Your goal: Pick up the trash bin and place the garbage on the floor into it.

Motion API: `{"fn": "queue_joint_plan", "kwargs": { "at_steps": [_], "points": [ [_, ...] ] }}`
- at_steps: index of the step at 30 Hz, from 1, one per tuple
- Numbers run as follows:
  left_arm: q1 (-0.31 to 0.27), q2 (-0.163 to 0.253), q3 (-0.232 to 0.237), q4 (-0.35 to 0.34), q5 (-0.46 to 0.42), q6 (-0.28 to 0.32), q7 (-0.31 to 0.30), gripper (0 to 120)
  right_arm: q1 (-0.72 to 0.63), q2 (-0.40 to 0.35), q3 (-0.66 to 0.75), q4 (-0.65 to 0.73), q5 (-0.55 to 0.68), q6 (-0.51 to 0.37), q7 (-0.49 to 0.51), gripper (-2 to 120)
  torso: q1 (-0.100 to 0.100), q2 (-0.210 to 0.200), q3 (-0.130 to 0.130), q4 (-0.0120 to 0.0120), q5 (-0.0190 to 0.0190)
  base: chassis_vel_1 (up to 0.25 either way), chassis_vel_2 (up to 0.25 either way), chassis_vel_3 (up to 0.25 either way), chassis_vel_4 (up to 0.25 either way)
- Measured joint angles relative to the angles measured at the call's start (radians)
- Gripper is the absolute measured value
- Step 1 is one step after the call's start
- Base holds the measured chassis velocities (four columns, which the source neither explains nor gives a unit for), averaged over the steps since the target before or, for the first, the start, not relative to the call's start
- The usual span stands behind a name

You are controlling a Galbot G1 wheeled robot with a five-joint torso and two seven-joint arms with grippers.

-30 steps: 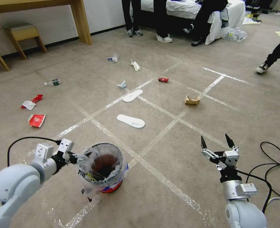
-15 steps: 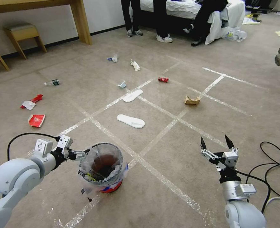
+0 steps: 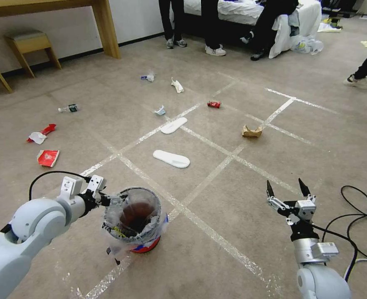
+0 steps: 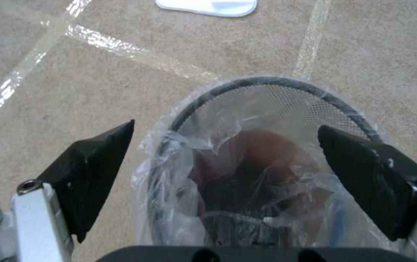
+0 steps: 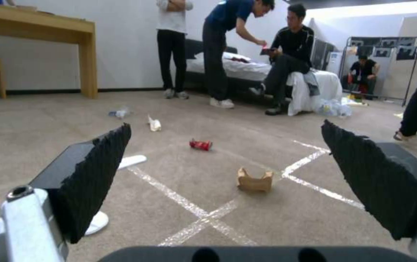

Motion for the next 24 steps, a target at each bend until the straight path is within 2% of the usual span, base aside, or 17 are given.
{"fn": "queue_joint_plan", "kwargs": {
  "at_steps": [1, 7, 14, 18, 24],
  "points": [
    [-0.015, -0.002, 0.017, 0.012, -0.002, 0.000, -0.001, 100, 0.002, 0.000, 0.002, -0.003, 0.002, 0.000, 0.000, 100, 0.000, 0.000, 0.000, 0.0001, 0.0000, 0.000, 0.000, 0.000, 0.000],
    [-0.033, -0.020, 0.046, 0.040, 0.000, 0.000, -0.001, 100, 0.007, 0.002, 0.002, -0.018, 0.004, 0.004, 0.000, 100, 0.000, 0.000, 0.000, 0.0002, 0.0000, 0.000, 0.000, 0.000, 0.000],
    [-0.029, -0.041, 0.050, 0.055, 0.020, 0.000, 0.003, 100, 0.014, 0.003, -0.003, -0.021, 0.003, 0.004, 0.000, 100, 0.000, 0.000, 0.000, 0.0002, 0.0001, 0.000, 0.000, 0.000, 0.000],
    [-0.016, -0.076, 0.057, 0.067, 0.046, 0.000, 0.010, 100, 0.018, 0.002, -0.003, -0.022, 0.003, 0.001, 0.001, 100, 0.000, 0.000, 0.000, 0.0002, 0.0000, 0.000, 0.000, 0.000, 0.000],
    [-0.007, -0.102, 0.063, 0.082, 0.077, 0.000, 0.020, 100, 0.018, -0.001, -0.003, -0.024, 0.002, 0.000, 0.002, 100, 0.000, 0.000, 0.000, 0.0001, 0.0000, 0.000, 0.000, 0.000, 0.000]
  ]
}}
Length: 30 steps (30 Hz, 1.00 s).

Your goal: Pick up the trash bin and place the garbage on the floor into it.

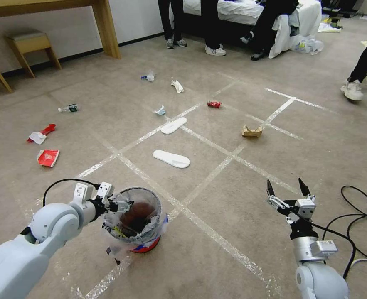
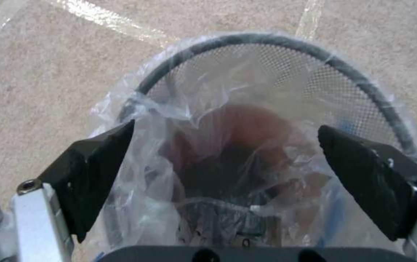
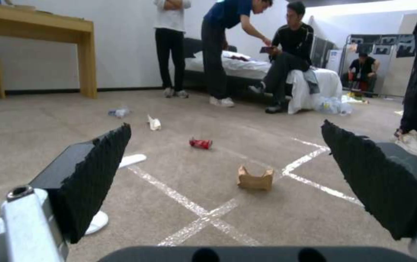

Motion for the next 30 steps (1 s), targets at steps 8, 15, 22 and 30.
{"fn": "queue_joint_plan", "kwargs": {
  "at_steps": [8, 15, 22, 30],
  "points": [
    [0.016, -0.023, 0.003, 0.020, 0.039, 0.000, 0.016, 100, -0.001, 0.001, -0.004, 0.000, -0.002, 0.000, 0.000, 100, 0.000, 0.000, 0.000, 0.0001, 0.0000, 0.000, 0.000, 0.000, 0.000],
    [0.015, -0.051, 0.012, 0.044, 0.068, -0.004, 0.028, 100, -0.005, -0.001, -0.002, 0.000, -0.001, 0.001, 0.000, 100, 0.000, 0.000, 0.000, 0.0000, -0.0001, 0.000, 0.000, 0.000, 0.000],
    [0.011, -0.066, 0.014, 0.071, 0.099, -0.013, 0.041, 100, -0.005, -0.004, -0.003, -0.003, 0.000, 0.001, 0.000, 100, 0.000, 0.000, 0.000, 0.0000, -0.0001, 0.000, 0.000, 0.000, 0.000],
    [0.006, -0.090, 0.014, 0.102, 0.127, -0.022, 0.056, 100, -0.003, -0.006, -0.005, -0.010, 0.000, 0.002, 0.000, 100, 0.000, 0.000, 0.000, 0.0000, -0.0001, 0.000, 0.000, 0.000, 0.000]
  ]
}}
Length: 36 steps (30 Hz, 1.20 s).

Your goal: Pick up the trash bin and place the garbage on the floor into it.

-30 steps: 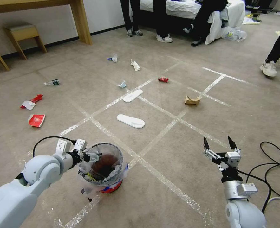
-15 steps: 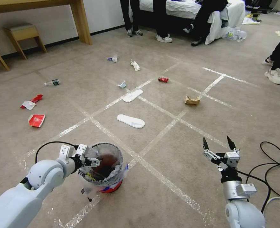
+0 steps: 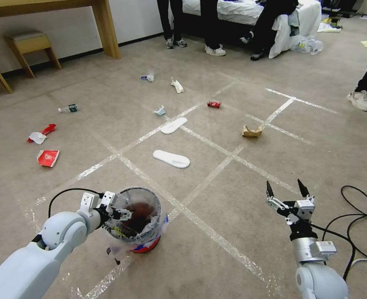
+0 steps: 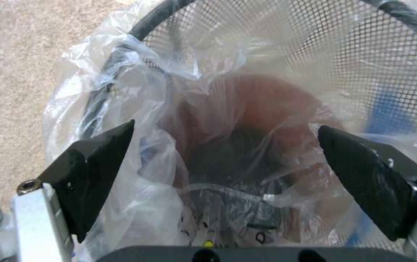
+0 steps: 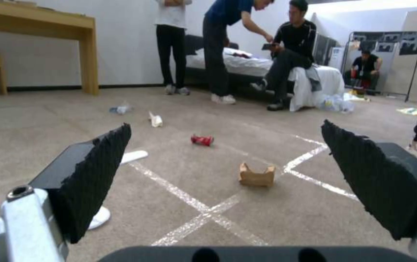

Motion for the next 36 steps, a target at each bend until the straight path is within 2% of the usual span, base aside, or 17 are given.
{"fn": "queue_joint_plan", "kwargs": {
  "at_steps": [14, 28, 31, 33, 35, 36],
  "points": [
    [-0.027, -0.050, 0.004, 0.105, 0.065, -0.023, 0.027, 100, 0.002, -0.001, -0.003, -0.013, -0.001, 0.001, -0.002, 100, 0.000, 0.000, 0.000, 0.0000, -0.0001, 0.000, 0.000, 0.000, 0.000],
    [-0.030, -0.064, 0.000, 0.119, 0.078, -0.027, 0.034, 99, 0.002, 0.001, -0.007, -0.017, -0.004, 0.004, -0.006, 100, 0.000, 0.000, 0.000, 0.0000, 0.0000, 0.000, 0.000, 0.000, 0.000],
    [-0.026, -0.070, 0.002, 0.109, 0.082, -0.028, 0.034, 86, 0.001, 0.000, -0.006, -0.019, -0.004, 0.005, -0.006, 100, 0.000, 0.000, 0.000, 0.0000, 0.0001, 0.000, 0.000, 0.000, 0.000],
    [-0.024, -0.069, 0.002, 0.101, 0.081, -0.028, 0.034, 81, 0.002, 0.000, -0.006, -0.020, -0.004, 0.005, -0.007, 100, 0.000, 0.000, 0.000, 0.0000, 0.0001, 0.000, 0.000, 0.000, 0.000],
    [-0.023, -0.068, 0.002, 0.099, 0.081, -0.028, 0.034, 81, 0.002, 0.000, -0.006, -0.020, -0.004, 0.005, -0.007, 100, 0.000, 0.000, 0.000, 0.0000, 0.0001, 0.000, 0.000, 0.000, 0.000],
    [-0.015, -0.061, 0.000, 0.073, 0.077, -0.028, 0.033, 91, 0.002, 0.000, -0.006, -0.024, -0.004, 0.006, -0.008, 100, 0.000, 0.000, 0.000, 0.0000, 0.0000, 0.000, 0.000, 0.000, 0.000]
  ]
}}
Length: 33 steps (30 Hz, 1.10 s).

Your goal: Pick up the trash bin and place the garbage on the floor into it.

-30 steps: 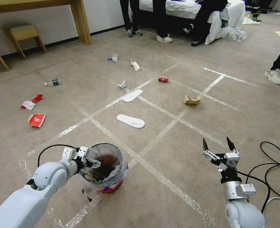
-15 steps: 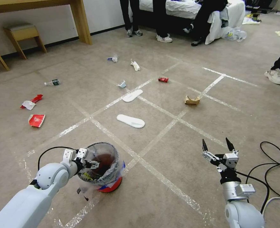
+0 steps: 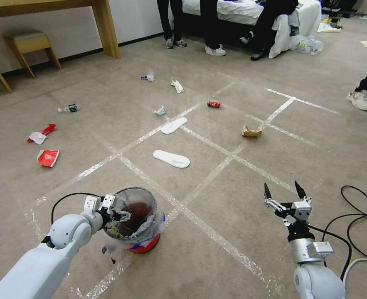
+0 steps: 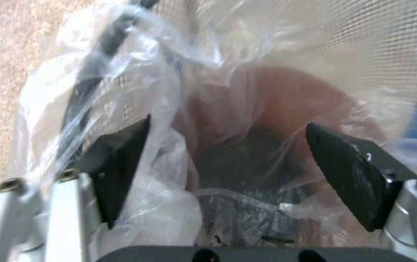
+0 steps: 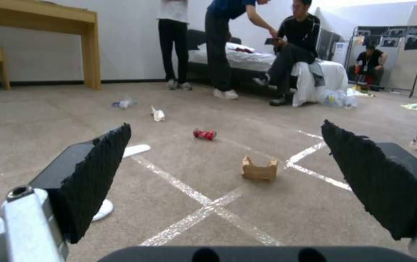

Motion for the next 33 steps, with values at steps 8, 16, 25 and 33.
{"fn": "queue_joint_plan", "kwargs": {
  "at_steps": [8, 16, 25, 33],
  "points": [
    [0.023, 0.023, -0.020, -0.078, -0.031, 0.008, -0.016, 100, 0.001, 0.004, -0.006, -0.005, -0.003, 0.001, -0.001, 100, 0.000, 0.000, 0.000, 0.0000, 0.0001, 0.000, 0.000, 0.000, 0.000],
    [0.048, 0.039, -0.041, -0.130, -0.049, 0.012, -0.026, 100, -0.004, 0.005, -0.005, -0.005, -0.004, 0.003, -0.001, 100, 0.000, 0.000, 0.000, -0.0001, 0.0001, 0.000, 0.000, 0.000, 0.000],
    [0.042, 0.052, -0.057, -0.123, -0.051, 0.012, -0.033, 100, -0.004, 0.005, -0.007, -0.001, -0.005, 0.004, -0.002, 100, 0.000, 0.000, 0.000, -0.0001, 0.0001, 0.000, 0.000, 0.000, 0.000],
    [-0.002, 0.046, -0.048, -0.053, -0.023, 0.003, -0.025, 100, -0.005, 0.004, -0.006, 0.000, -0.002, 0.004, -0.005, 100, 0.000, 0.000, 0.000, 0.0000, -0.0001, 0.000, 0.000, 0.000, 0.000]
  ]
}}
